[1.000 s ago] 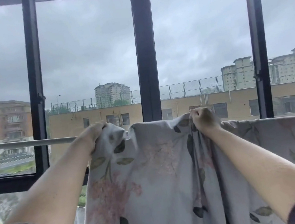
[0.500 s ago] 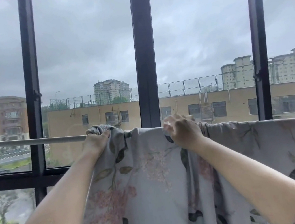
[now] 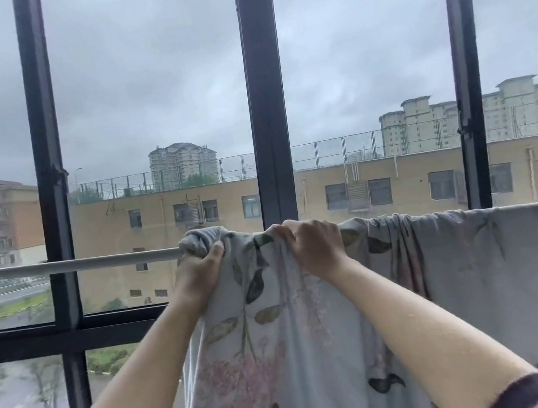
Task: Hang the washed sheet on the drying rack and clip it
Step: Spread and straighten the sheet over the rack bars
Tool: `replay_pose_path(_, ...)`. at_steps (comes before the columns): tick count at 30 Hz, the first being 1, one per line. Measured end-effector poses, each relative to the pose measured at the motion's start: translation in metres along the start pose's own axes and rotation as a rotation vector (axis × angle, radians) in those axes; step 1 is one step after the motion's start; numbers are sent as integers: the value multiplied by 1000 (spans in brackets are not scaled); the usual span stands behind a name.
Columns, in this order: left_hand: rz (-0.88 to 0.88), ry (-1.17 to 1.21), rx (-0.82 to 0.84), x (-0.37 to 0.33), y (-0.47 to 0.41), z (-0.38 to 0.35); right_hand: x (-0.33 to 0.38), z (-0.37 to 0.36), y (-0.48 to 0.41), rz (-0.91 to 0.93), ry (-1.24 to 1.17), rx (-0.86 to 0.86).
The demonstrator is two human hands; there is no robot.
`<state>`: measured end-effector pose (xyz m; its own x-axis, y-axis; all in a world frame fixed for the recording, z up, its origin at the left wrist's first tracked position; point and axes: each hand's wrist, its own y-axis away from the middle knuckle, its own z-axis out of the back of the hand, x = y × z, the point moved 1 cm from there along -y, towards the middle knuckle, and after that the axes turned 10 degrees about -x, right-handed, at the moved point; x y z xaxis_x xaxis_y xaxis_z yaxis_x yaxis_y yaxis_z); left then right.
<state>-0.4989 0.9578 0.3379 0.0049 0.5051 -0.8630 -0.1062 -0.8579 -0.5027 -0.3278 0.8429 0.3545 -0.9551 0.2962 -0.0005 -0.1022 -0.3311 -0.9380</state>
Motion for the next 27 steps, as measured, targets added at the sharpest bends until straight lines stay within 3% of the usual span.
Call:
replay_pose_path(2,-41,35,-29,2,5,8,3,0,5,24,23,-34)
replay_pose_path(6,-259,-66,-295,4,26,19,11,9,16,102,-27,-10)
replay_pose_path(9,-272,-17,-382,11,36,16,-12,32,24,38,-8,-52)
replay_pose_path(12,-548,-299,-488,10,52,2,-58,54,25,-154,222,-51)
replay_pose_path(14,-791,-332,-373,-4,64,-19,-84,60,28,-295,272,22)
replay_pose_path(16,-954,-327,-169,-28,76,-54,-103,62,31,-268,252,134)
replay_pose_path(20,-923,-521,148,-61,83,-129,-124,72,23,-139,55,207)
replay_pose_path(23,-917,-647,77,-52,70,-158,-154,83,21,-140,187,205)
replay_pose_path(27,-959,-623,-134,-30,57,-153,-187,89,38,-86,250,173)
